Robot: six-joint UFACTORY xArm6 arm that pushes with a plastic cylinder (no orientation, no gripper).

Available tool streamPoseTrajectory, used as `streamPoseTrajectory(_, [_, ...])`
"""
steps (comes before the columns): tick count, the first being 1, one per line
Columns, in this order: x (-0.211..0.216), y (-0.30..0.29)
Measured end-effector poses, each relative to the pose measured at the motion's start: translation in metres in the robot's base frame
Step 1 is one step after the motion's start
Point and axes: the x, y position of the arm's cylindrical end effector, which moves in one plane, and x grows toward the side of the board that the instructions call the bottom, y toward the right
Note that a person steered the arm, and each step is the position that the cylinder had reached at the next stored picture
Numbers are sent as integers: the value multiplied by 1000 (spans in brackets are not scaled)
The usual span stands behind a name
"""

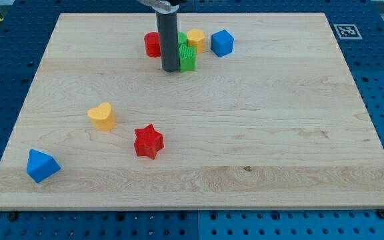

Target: Push the red star into the green star

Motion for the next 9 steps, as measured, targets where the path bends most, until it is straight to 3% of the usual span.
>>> streamPoseTrajectory(1, [25, -2])
streamPoseTrajectory(3, [114, -20])
streamPoseTrajectory(6, [150, -61])
streamPoseTrajectory(9, [225, -72])
